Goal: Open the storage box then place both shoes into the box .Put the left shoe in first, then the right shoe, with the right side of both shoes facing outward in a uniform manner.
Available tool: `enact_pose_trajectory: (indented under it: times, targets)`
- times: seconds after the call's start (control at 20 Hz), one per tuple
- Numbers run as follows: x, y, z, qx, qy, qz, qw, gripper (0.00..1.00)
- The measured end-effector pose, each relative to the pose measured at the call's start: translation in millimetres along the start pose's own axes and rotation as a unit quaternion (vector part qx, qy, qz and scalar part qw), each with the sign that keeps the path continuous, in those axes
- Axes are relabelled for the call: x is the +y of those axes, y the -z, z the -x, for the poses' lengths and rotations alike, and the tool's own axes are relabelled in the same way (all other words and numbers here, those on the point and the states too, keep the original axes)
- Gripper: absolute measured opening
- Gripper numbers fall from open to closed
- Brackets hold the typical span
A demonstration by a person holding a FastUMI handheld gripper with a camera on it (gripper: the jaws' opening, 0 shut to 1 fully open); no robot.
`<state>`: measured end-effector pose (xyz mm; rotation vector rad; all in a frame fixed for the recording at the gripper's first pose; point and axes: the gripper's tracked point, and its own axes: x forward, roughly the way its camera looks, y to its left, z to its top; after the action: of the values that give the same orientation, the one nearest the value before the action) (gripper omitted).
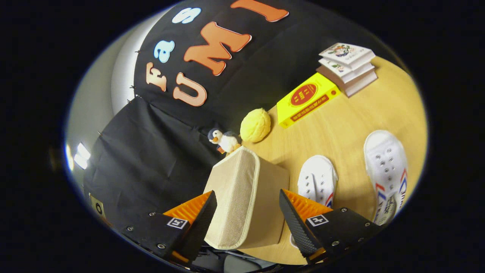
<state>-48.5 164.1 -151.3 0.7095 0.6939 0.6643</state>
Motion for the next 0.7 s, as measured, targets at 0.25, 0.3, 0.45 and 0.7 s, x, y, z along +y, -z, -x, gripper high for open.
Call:
enact_pose_trajectory:
  times: [0.25, 0.3, 0.45, 0.7]
  targets:
    - [0.4, 34.0, -25.8, 0.060, -0.042, -0.067, 0.995, 0.98]
    - [1.0, 36.3, -30.3, 0.065, -0.048, -0.076, 0.994, 0.98]
    - [13.5, 42.9, -36.9, 0.076, -0.082, -0.113, 0.987, 0.98]
    - [22.5, 46.1, -40.8, 0.079, -0.108, -0.149, 0.980, 0.93]
